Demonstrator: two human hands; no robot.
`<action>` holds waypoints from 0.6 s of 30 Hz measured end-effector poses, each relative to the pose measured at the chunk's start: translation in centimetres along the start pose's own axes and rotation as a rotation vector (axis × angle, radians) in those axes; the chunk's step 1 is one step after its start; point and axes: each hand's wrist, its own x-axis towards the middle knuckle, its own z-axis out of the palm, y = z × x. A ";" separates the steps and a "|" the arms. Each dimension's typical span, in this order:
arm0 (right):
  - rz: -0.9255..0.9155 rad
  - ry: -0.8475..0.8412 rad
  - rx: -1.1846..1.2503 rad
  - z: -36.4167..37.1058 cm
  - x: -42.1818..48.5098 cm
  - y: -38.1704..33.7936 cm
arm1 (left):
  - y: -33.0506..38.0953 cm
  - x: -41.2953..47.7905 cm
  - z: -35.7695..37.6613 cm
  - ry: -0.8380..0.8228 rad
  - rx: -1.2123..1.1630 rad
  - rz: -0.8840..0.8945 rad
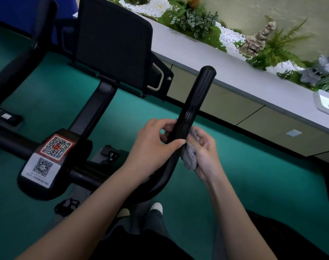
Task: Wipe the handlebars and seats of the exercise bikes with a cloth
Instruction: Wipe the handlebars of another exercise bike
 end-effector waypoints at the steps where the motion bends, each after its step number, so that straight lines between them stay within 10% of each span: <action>1: 0.008 0.002 -0.041 -0.2 -0.5 0.0 | 0.0 -0.1 0.0 -0.001 0.006 0.002; 9: -0.229 0.462 -0.367 0.5 -1.9 -1.5 | -0.2 -0.3 -0.2 -0.037 0.008 0.008; 18: -0.283 0.491 -0.583 3.3 -7.2 0.8 | -0.9 0.2 -0.1 -0.044 0.009 0.045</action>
